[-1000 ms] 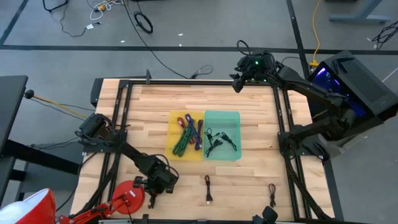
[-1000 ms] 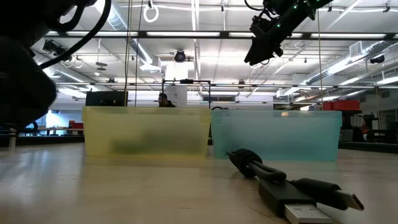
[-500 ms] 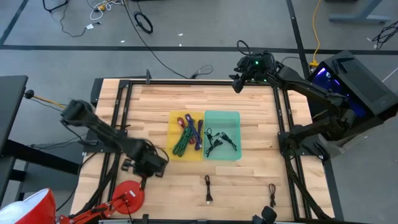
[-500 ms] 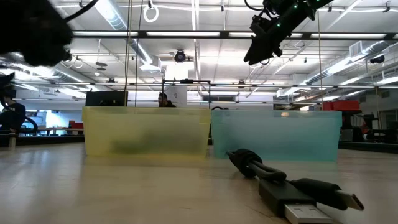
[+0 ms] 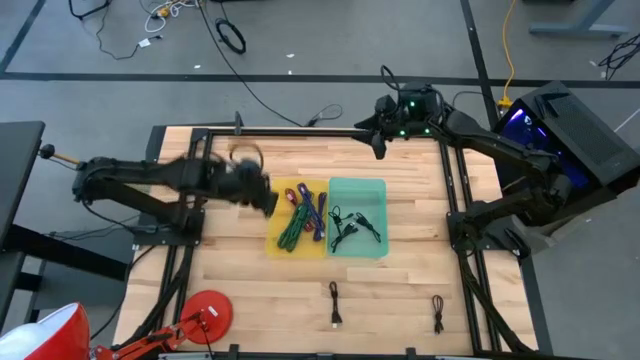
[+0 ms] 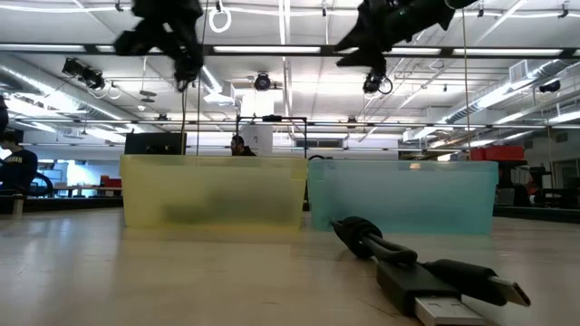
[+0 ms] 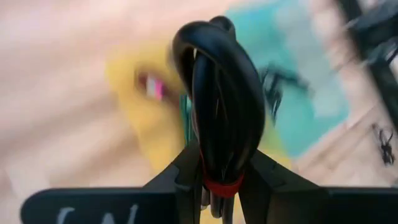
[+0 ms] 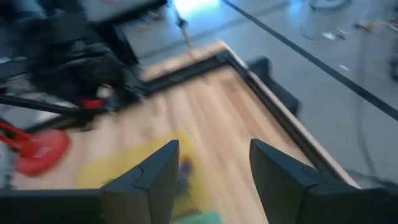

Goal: Pick & Place USB Port
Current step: Put the black charger cable into the green bin

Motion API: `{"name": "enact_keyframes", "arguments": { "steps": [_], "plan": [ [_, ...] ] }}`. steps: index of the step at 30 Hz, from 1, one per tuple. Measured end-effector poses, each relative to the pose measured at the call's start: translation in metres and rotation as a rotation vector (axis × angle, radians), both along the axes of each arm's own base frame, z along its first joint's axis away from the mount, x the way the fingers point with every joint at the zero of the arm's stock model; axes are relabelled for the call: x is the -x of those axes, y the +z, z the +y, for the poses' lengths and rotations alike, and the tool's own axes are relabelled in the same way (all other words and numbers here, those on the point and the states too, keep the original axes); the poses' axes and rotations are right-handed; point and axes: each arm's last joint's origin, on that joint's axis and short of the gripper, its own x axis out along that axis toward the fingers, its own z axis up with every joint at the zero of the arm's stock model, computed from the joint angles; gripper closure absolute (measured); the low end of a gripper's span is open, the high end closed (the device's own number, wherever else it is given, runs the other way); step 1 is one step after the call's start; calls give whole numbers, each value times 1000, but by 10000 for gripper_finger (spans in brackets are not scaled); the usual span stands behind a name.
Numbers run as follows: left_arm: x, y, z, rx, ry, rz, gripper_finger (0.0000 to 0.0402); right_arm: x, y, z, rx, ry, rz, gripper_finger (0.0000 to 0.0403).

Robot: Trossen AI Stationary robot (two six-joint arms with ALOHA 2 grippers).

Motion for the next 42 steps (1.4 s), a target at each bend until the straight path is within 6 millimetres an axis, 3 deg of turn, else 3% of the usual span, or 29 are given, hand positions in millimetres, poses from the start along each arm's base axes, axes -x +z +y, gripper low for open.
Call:
{"name": "enact_keyframes", "arguments": {
  "steps": [7,13,24,35,38,42],
  "plan": [
    [-12,50,52,-325,-46,-189,332,-18,18,19,-17,42,-193,207],
    [-18,75,75,-456,-128,-373,332,-39,18,23,-57,21,-288,207],
    [-45,54,83,-419,-291,-339,332,-86,-5,21,-120,67,-333,207],
    [-53,49,86,-451,-344,-322,332,-109,-1,23,-108,90,-338,212],
    [-52,49,88,-446,-356,-332,332,-109,0,24,-92,99,-345,247],
    [-52,49,90,-435,-369,-341,332,-109,0,24,-92,107,-344,353]
  ]
}}
